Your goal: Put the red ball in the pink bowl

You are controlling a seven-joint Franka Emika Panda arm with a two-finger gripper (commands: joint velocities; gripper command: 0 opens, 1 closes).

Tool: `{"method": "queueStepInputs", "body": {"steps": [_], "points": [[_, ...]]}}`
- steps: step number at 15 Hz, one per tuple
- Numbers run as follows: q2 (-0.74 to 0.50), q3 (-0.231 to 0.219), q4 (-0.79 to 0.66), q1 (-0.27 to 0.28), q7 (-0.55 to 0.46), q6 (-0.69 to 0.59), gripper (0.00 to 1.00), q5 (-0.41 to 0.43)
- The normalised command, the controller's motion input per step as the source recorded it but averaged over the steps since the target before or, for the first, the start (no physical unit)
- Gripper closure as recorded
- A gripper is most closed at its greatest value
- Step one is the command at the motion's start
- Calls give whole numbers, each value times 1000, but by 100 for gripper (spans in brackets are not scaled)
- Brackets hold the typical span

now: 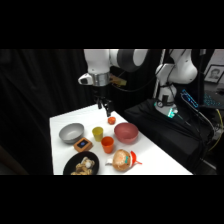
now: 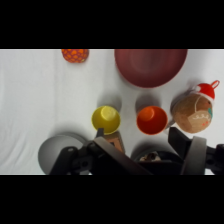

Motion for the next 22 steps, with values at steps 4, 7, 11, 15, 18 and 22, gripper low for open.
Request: {"method": "queueStepInputs", "body": {"steps": [4, 7, 11, 15, 18, 22], "points": [[-23, 8, -9, -24, 3, 2, 0, -7], [-103, -33, -103, -53, 79, 105, 0, -66], [-164, -65, -199, -93, 86, 177, 0, -43], [-200, -70, -271, -98, 93, 236, 0, -3], [-247, -60, -311, -79, 130, 254, 0, 15], [-261, -54, -327, -71, 117, 244, 0, 24]]}}
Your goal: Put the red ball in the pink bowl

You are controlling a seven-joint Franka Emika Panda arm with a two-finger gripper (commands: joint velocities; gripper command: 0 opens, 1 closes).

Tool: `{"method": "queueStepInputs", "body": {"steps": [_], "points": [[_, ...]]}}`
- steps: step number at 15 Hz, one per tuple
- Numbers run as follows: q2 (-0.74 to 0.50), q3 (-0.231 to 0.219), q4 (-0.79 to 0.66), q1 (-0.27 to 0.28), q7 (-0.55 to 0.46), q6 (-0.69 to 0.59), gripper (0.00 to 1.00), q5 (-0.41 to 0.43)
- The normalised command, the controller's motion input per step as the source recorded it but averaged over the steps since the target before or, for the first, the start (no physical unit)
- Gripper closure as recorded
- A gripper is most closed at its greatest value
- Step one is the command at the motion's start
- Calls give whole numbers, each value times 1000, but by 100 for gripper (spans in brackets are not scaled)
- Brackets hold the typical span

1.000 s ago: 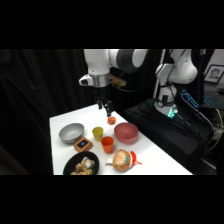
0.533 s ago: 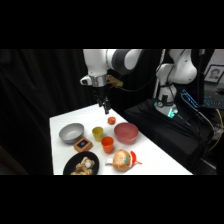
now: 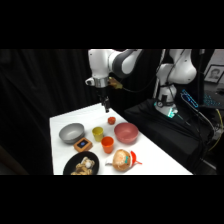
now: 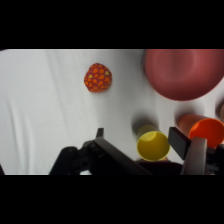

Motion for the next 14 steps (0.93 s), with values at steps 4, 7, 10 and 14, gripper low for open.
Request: {"method": "queueStepInputs", "body": {"steps": [4, 7, 10, 14], "points": [[-259, -41, -388, -54, 137, 291, 0, -8], [-242, -38, -402, -51, 156, 349, 0, -43], [-204, -40, -352, -53, 255, 437, 0, -143], [-58, -57, -228, -68, 285, 403, 0, -198]]}}
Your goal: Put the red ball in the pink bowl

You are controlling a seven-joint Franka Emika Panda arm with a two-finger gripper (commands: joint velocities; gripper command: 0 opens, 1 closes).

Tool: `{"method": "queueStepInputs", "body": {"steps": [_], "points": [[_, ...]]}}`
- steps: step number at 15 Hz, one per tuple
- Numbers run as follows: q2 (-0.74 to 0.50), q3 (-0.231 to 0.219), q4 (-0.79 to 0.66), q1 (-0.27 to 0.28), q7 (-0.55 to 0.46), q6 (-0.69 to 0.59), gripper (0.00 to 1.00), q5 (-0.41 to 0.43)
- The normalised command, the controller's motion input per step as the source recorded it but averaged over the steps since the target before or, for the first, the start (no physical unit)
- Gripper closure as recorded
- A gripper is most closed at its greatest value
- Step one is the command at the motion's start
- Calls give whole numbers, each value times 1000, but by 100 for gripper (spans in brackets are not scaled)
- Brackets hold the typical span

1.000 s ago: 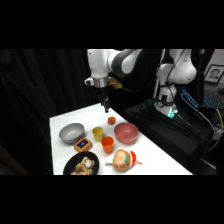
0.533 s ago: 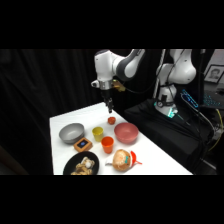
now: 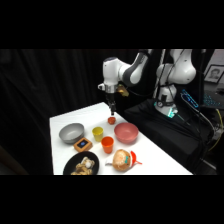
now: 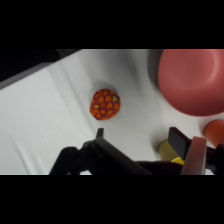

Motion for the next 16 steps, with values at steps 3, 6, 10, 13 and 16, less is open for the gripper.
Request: {"method": "queueStepInputs", "body": {"steps": [3, 6, 10, 13, 16], "points": [[40, -79, -129, -83, 262, 345, 0, -228], [113, -86, -62, -64, 199, 311, 0, -170], [229, -69, 8, -24, 71, 304, 0, 9], [272, -24, 32, -12, -100, 295, 0, 252], [227, 72, 41, -71, -274, 276, 0, 433]]}}
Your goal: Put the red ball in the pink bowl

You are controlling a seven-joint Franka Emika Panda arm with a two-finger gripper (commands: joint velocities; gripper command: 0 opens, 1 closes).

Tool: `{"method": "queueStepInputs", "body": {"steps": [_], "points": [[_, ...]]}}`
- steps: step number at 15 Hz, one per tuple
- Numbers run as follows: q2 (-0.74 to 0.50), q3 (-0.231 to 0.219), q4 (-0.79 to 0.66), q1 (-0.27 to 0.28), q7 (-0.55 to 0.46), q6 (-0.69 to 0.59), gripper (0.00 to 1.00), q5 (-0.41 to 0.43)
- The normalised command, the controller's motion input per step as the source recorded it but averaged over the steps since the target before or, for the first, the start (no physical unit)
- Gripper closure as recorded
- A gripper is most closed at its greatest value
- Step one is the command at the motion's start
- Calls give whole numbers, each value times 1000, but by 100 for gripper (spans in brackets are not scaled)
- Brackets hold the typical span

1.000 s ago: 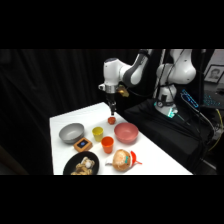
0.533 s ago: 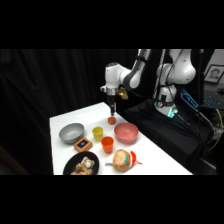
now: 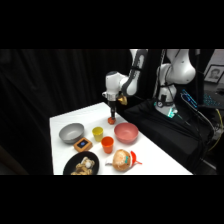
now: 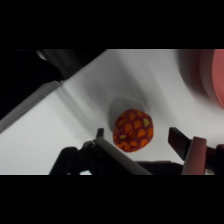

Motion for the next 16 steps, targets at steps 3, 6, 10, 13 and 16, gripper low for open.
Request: {"method": "queueStepInputs", "body": {"steps": [3, 6, 10, 13, 16], "points": [[175, 180, 74, -164, -341, 216, 0, 471], [155, 221, 116, -213, -334, 149, 0, 400], [186, 172, 161, -183, -268, 134, 0, 277], [177, 92, 153, -106, -178, 151, 10, 152], [134, 58, 114, -61, -122, 160, 43, 98]]}}
